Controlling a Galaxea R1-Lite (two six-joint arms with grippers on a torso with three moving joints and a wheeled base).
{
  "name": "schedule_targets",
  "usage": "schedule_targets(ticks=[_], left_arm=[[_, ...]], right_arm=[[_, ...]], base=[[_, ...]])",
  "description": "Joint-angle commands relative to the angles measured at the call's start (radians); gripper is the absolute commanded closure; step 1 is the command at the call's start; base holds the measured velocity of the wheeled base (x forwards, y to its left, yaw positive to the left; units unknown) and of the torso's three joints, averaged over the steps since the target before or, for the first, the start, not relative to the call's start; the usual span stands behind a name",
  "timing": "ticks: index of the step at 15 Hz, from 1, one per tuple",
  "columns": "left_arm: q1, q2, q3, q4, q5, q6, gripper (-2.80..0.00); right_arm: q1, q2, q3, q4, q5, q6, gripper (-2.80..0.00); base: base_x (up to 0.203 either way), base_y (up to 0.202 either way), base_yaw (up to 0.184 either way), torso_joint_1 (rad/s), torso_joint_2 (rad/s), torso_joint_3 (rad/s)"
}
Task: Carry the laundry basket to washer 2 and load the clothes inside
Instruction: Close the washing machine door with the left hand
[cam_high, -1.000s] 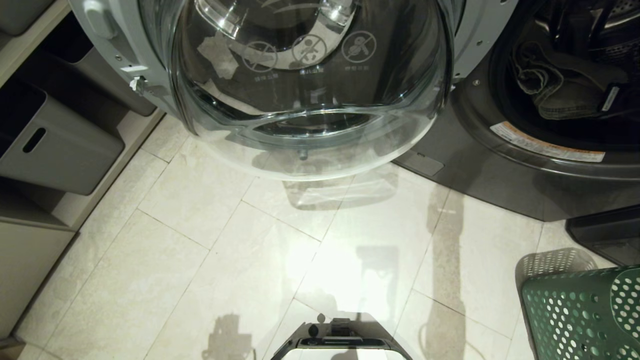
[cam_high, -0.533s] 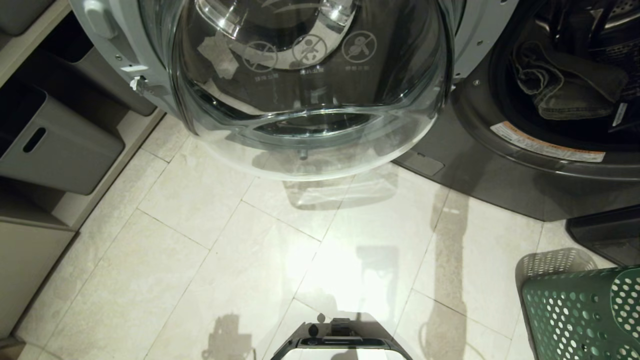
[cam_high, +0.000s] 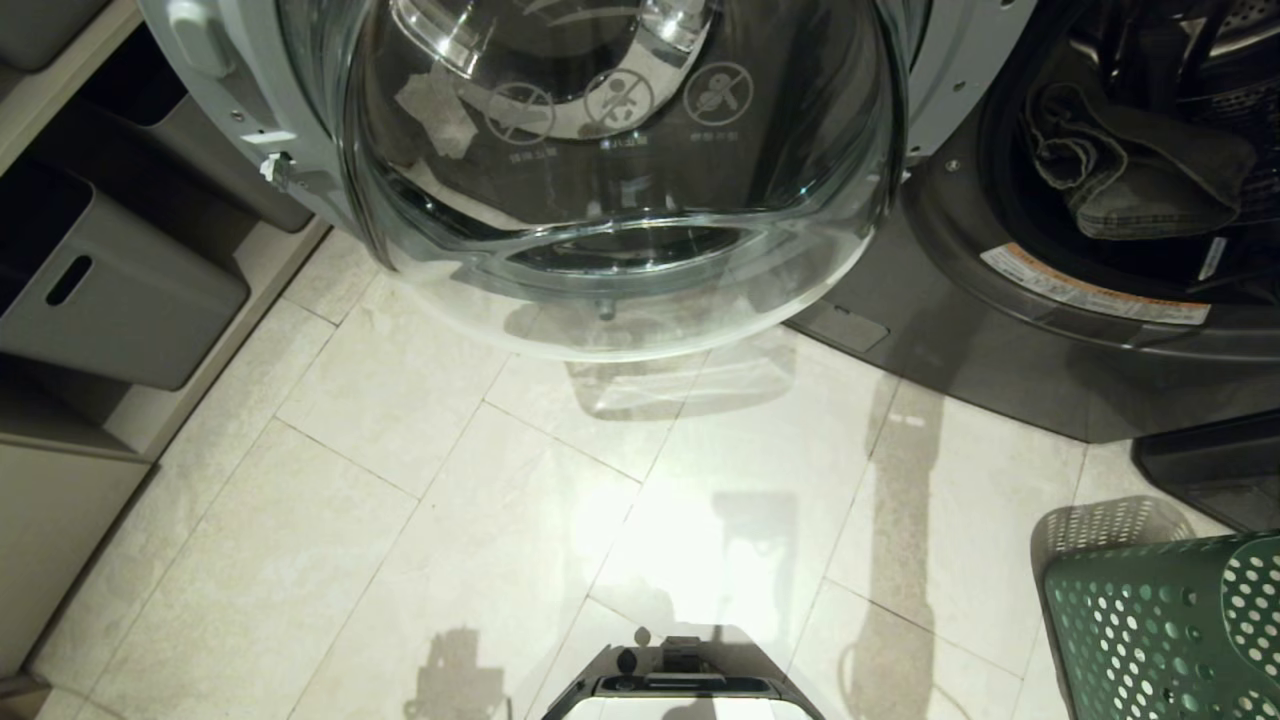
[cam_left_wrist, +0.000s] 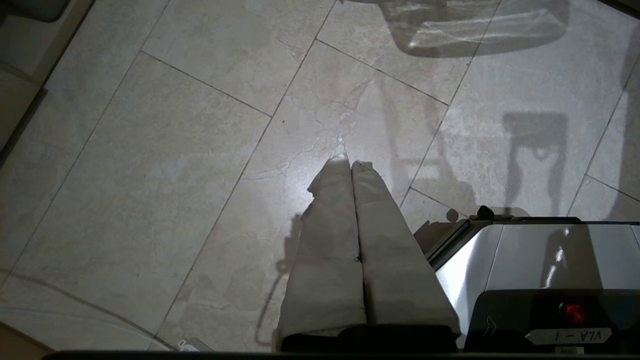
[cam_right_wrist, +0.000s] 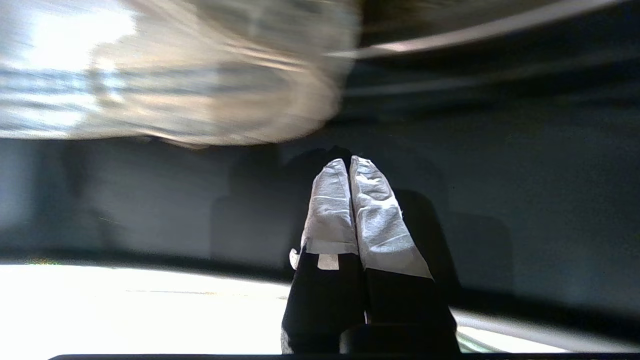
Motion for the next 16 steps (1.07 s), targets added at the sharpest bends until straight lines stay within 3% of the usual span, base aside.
schedule_targets(ticks=[1, 3, 6, 8, 10, 12, 16], left_arm=[[0.000, -0.002, 0.002, 0.000, 0.000, 0.000, 0.00], [0.000, -0.002, 0.002, 0.000, 0.000, 0.000, 0.00], [0.000, -0.002, 0.002, 0.000, 0.001, 0.001, 0.00], [0.000, -0.002, 0.002, 0.000, 0.000, 0.001, 0.00], [0.000, -0.002, 0.002, 0.000, 0.000, 0.000, 0.00], [0.000, -0.002, 0.002, 0.000, 0.000, 0.000, 0.00], [0.000, -0.002, 0.002, 0.000, 0.000, 0.000, 0.00]], right_arm=[[0.014, 0.044, -0.023, -0.005, 0.004, 0.015, 0.00], [0.027, 0.060, -0.043, -0.008, 0.006, 0.038, 0.00], [0.061, 0.129, -0.149, -0.049, 0.010, 0.134, 0.00], [0.077, 0.203, -0.249, -0.146, 0.010, 0.170, 0.00], [0.092, 0.219, -0.259, -0.324, 0.010, 0.227, 0.00], [0.096, 0.201, -0.258, -0.390, 0.004, 0.243, 0.00], [0.096, 0.141, -0.258, -0.399, -0.033, 0.238, 0.00]], base=[[0.000, 0.000, 0.000, 0.000, 0.00, 0.000], [0.000, 0.000, 0.000, 0.000, 0.00, 0.000], [0.000, 0.000, 0.000, 0.000, 0.00, 0.000], [0.000, 0.000, 0.000, 0.000, 0.00, 0.000], [0.000, 0.000, 0.000, 0.000, 0.00, 0.000], [0.000, 0.000, 0.000, 0.000, 0.00, 0.000], [0.000, 0.000, 0.000, 0.000, 0.00, 0.000]])
